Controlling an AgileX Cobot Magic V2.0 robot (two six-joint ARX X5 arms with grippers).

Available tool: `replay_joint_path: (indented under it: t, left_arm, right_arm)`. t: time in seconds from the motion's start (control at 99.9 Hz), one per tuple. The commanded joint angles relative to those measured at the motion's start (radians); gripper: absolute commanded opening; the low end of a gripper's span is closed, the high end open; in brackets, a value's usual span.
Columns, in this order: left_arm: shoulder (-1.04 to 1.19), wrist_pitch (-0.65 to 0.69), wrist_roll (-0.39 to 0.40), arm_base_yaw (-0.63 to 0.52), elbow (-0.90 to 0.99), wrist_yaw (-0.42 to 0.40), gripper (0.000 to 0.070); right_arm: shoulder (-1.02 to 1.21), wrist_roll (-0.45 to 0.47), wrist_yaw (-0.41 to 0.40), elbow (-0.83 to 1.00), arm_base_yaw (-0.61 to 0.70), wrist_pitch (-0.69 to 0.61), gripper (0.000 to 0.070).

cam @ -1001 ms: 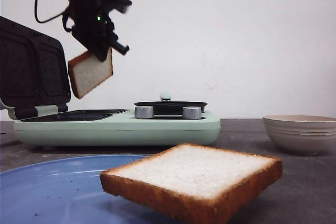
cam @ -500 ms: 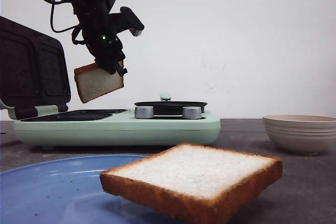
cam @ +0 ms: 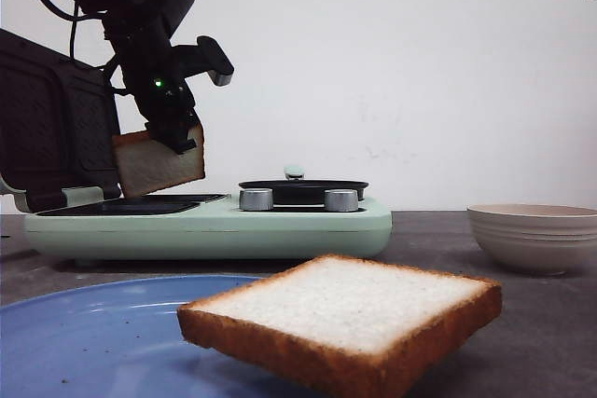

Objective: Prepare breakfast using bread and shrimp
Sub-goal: 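Carry the bread with the left gripper and lower it onto the press plate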

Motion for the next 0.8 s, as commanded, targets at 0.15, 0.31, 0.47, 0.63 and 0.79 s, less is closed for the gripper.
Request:
replay_joint_path:
  t: [0.15,0.31,0.47,0.63,0.79]
  left_arm:
    - [0.023,-0.071,-0.005,0.003,0.022,0.164,0.0002]
    - [0.024,-0.074,-0.005,0.003,0.022,0.161,0.0253]
    - [0.024,-0.074,-0.005,0.015,0.022,0.162,0.0540]
    - [0.023,-0.063,-0.024,0.016,0.023,0.162,0.0700]
    - [0.018,-0.040,-0.122,0.016,0.029,0.184,0.0700]
  right_arm:
    - [0.019,-0.019,0.005,0.010,0.004,0.009,0.0549]
    - [0.032,-0.019,0.004,0.010,0.004,0.009,0.0549]
    - [0.033,-0.019,0.004,0.010,0.004,0.009,0.0549]
    - [0.033,-0.019,0.004,0.010,0.004,0.010,0.0549]
    - [0.033,-0.019,0.004,0.010,0.004,0.011,0.0549]
